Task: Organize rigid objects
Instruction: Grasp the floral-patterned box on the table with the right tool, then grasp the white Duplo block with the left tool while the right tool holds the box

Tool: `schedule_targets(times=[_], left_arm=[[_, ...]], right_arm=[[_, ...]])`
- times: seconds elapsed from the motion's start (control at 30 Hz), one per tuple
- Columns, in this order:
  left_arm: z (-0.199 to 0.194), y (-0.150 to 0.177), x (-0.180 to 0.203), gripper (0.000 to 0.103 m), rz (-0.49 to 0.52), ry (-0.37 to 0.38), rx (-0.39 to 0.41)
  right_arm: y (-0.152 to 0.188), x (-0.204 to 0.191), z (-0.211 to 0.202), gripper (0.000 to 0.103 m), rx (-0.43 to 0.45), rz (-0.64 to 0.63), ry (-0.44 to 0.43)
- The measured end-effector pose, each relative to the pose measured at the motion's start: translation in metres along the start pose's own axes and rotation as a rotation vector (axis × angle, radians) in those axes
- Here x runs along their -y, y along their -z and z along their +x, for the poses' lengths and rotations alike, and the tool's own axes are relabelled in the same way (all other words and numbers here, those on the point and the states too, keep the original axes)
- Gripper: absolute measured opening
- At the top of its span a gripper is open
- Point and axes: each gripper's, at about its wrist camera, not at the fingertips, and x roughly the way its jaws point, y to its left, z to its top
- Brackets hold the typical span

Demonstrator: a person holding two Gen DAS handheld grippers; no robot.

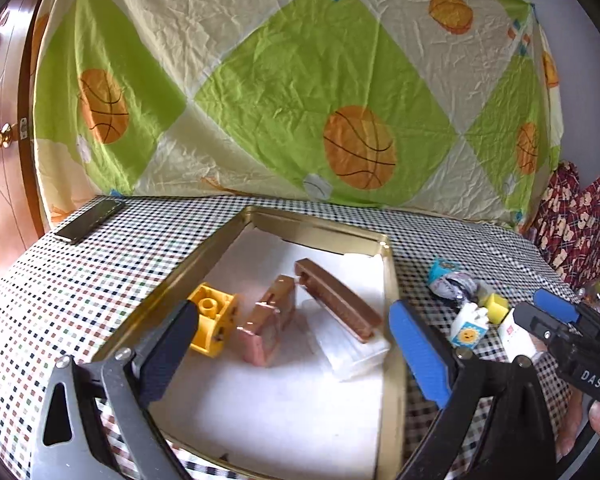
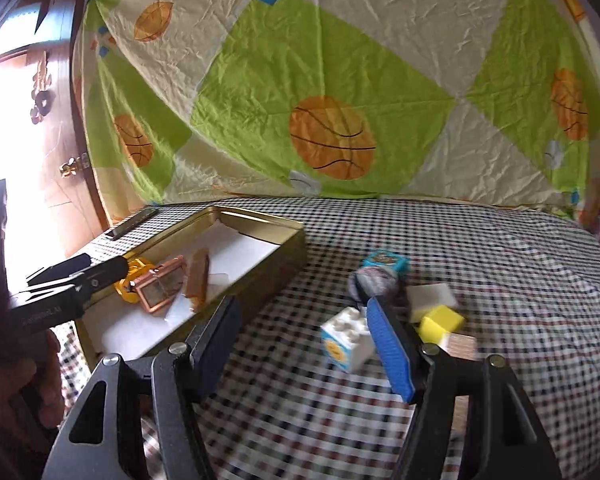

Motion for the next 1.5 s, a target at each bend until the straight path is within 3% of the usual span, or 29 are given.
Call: schedule_targets(times=[0.07, 0.2, 0.47, 0.53, 0.57, 0.6, 0.77, 0.9, 1.13, 1.37, 1.5], left_arm=[[-0.005, 0.003, 0.022, 0.103, 0.036, 0.032, 0.017], [-0.004, 0.008, 0.061, 0.103, 0.112, 0.079, 0.009], [0.017, 0.013, 0.101, 0.103, 0.181, 0.118, -0.062], [0.019, 0.014, 0.107, 0.103, 0.191, 0.119, -0.069], [0.02, 0.013, 0.11, 0.103, 0.195, 0.125, -0.072], [0.021, 0.013, 0.113, 0.103, 0.2, 0.131, -0.076], [0.027, 0.013, 0.127, 0.103, 0.223, 0.153, -0.097], [0.037, 0.011, 0.14, 0.103, 0.247, 0.166, -0.117], [0.063, 0.009, 0.159, 0.101, 0.288, 0.173, -0.177], [0.09, 0.017, 0.168, 0.079, 0.302, 0.199, -0.26], [0.1, 0.018, 0.171, 0.073, 0.297, 0.206, -0.286]], right_arm=[[0.007, 0.023, -0.002, 0.067, -0.022, 0.048, 0.066], [0.016, 0.057, 0.006, 0.067, -0.087, 0.139, 0.097], [0.023, 0.063, 0.043, 0.067, -0.25, 0.175, 0.044], [0.026, 0.063, 0.051, 0.051, -0.289, 0.172, 0.028], [0.027, 0.063, 0.052, 0.036, -0.301, 0.165, 0.03], [0.028, 0.061, 0.053, 0.028, -0.306, 0.154, 0.027], [0.023, 0.055, 0.036, 0.028, -0.236, 0.108, 0.053], [0.009, 0.059, 0.026, 0.028, -0.159, 0.092, 0.131], [0.005, 0.075, 0.032, 0.028, -0.121, 0.123, 0.193], [0.008, 0.081, 0.038, 0.028, -0.117, 0.147, 0.179], [0.006, 0.078, 0.037, 0.028, -0.108, 0.136, 0.173]])
